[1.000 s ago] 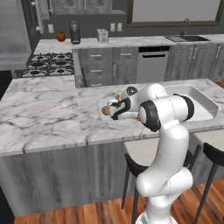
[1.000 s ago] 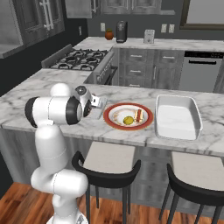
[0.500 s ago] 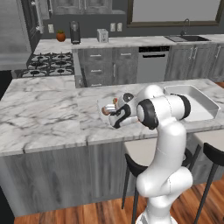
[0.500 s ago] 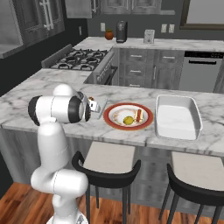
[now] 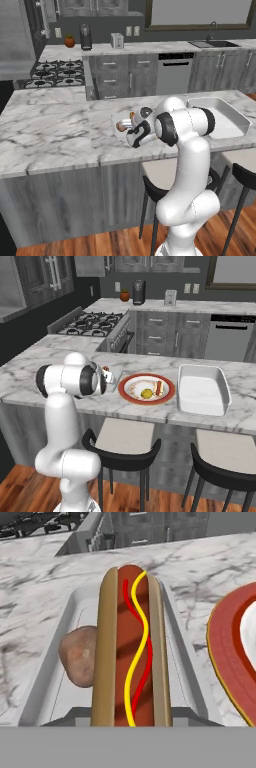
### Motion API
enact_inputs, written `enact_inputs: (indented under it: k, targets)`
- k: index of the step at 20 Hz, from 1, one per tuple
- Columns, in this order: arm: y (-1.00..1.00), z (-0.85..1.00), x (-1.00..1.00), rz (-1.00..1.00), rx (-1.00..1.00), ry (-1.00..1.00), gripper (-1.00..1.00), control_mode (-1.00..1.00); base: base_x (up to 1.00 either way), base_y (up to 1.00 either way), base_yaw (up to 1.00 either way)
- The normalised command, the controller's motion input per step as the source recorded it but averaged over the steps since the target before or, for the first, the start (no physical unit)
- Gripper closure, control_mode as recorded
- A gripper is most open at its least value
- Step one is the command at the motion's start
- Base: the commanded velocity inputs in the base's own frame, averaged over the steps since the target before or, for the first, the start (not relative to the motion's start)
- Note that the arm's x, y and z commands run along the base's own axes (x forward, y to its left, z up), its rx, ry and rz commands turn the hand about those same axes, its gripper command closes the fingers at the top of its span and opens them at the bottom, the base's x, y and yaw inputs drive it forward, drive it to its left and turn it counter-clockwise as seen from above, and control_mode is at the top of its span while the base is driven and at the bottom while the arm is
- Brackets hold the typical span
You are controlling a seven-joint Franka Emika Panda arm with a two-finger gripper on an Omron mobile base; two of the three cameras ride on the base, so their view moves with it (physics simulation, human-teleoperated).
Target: Place one cooked food and one vegetable from the large plate to each tupperware container.
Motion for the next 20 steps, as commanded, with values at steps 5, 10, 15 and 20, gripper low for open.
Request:
enact_inputs:
  k: [5,10,15,20]
  targets:
    - [-0.19,-0.11,0.31,0.00,0.00,0.03,1.00,-1.00,0.00,0.00,0.00]
    - [-0.05,-0.43,0.27,0.00,0.00,0.12,1.00,-1.00,0.00,0.00,0.00]
    - [-0.13,-0.23,0.28,0.00,0.00,0.08,-1.00,-1.00,0.00,0.00,0.00]
    - [-0.38,0.00,0.13,0.00,0.00,0.00,-1.00,-1.00,0.00,0.00,0.00]
